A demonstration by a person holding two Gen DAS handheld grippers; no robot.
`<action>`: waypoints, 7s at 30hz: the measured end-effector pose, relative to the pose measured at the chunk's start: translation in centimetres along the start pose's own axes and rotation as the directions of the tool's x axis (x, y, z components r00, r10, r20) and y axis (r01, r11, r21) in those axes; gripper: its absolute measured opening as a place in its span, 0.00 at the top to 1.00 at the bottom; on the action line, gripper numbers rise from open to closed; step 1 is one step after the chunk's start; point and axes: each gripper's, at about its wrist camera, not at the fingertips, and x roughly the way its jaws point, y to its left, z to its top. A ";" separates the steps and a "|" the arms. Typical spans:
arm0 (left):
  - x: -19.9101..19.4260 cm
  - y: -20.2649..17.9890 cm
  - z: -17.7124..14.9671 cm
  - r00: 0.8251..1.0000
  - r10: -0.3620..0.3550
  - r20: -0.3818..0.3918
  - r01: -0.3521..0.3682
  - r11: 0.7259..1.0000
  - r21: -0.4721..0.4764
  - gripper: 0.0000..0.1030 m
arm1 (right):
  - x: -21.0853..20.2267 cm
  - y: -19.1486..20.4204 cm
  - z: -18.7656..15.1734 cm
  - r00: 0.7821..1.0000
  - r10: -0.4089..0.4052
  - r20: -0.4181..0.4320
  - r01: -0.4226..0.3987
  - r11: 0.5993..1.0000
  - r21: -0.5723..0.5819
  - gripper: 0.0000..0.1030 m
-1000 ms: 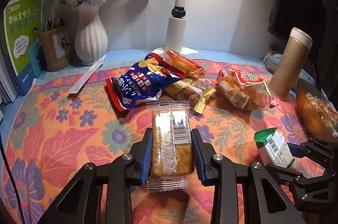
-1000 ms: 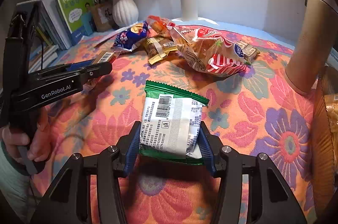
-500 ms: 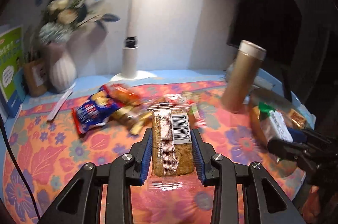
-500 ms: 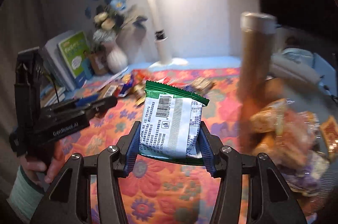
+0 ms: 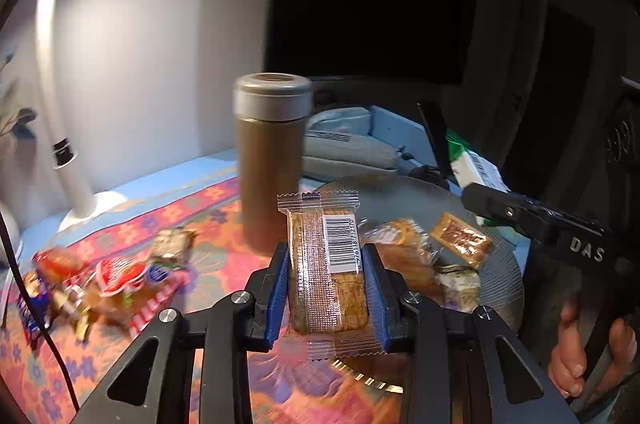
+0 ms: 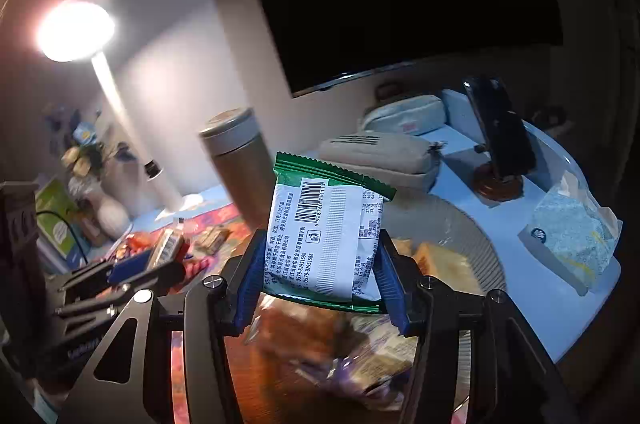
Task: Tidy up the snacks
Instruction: 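Carry both packs to the amber glass plate and release them, then grasp the red-and-white bread bag with the right gripper while the left gripper grasps the pink stick pack, then carry the bread bag and stick pack to the amber plate and release them, then move both tools back toward the remaining snacks on the table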
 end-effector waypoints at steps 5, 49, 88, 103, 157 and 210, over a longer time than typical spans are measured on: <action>3.3 -2.0 1.4 0.999 -0.041 -0.030 0.042 0.999 0.015 0.67 | 2.4 -2.5 1.5 0.999 -0.027 -0.025 0.029 0.998 0.059 0.51; -13.3 17.7 -3.6 0.978 0.164 0.130 -0.117 0.944 -0.309 0.36 | 3.3 13.9 -2.0 0.972 0.162 -0.169 -0.197 0.957 -0.213 0.34; -5.0 45.9 -11.5 0.836 0.464 -0.292 -0.548 0.691 -0.472 0.36 | 21.8 24.8 -4.4 0.877 0.059 -0.477 -0.204 0.944 -0.258 0.23; -3.4 43.6 -11.0 0.793 0.531 -0.299 -0.608 0.722 -0.330 0.80 | 22.5 25.4 -6.4 0.830 0.112 -0.546 -0.286 0.926 -0.245 0.21; -6.2 1.0 -1.9 0.991 0.133 0.005 -0.133 0.991 0.018 0.80 | -1.1 4.1 0.9 0.988 0.078 -0.133 -0.092 0.990 -0.106 0.31; -12.6 16.1 -4.1 0.982 0.186 0.036 -0.162 0.922 -0.352 0.21 | 0.9 5.6 2.0 0.985 0.077 -0.152 -0.094 0.990 -0.105 0.21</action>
